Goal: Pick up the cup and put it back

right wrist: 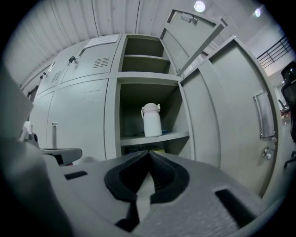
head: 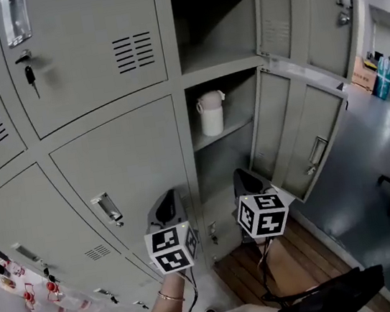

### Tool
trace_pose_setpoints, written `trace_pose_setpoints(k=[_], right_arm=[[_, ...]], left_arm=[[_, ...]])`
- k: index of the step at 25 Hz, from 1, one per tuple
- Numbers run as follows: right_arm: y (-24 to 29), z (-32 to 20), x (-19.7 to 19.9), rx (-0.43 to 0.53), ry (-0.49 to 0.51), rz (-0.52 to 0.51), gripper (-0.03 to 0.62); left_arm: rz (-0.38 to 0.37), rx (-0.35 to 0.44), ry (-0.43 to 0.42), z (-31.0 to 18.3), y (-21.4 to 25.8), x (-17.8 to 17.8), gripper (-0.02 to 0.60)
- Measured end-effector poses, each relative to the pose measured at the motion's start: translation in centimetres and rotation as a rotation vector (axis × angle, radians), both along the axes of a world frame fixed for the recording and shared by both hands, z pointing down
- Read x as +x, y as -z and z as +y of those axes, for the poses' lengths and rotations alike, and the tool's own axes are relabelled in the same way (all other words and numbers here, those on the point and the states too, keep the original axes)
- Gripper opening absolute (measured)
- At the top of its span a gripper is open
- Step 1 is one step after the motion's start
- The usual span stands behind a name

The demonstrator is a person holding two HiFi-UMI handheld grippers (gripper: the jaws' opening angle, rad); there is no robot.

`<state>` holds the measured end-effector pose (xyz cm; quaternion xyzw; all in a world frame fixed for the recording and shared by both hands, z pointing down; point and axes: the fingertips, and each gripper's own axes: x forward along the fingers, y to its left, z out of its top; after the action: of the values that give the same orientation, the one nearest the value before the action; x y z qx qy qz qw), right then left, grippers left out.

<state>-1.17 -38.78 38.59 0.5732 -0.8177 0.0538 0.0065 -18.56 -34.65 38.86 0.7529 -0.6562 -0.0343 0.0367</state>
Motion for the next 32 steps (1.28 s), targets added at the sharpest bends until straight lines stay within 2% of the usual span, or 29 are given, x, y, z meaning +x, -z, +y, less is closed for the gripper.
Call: trace_pose_setpoints(k=[13, 20, 22, 27, 32], right_arm=[[0.1, -1.8, 0.9, 0.014, 0.051, 0.016, -0.008], [0.3, -1.6, 1.4, 0.035, 0.069, -0.010, -0.005], [0.2, -1.4, 1.4, 0.032, 0.079, -0.018, 0.054], [0.3, -1.2, 1.4, 0.028, 0.087, -0.028, 0.095], [0.3, -1.0, 1.3, 0.025, 0.091, -0.032, 0.169]], left_arm=[[0.007, 0.012, 0.046, -1.6, 0.6, 1.5, 0.012], [0.021, 0.017, 0.080, -1.3, 0.6, 1.5, 0.012], [0.023, 0.017, 0.088, -1.2, 0.6, 1.5, 0.012], [0.022, 0.014, 0.098, -0.9, 0.5, 1.4, 0.012], [0.017, 0.009, 0.102, -0.7, 0.3, 1.3, 0.012]])
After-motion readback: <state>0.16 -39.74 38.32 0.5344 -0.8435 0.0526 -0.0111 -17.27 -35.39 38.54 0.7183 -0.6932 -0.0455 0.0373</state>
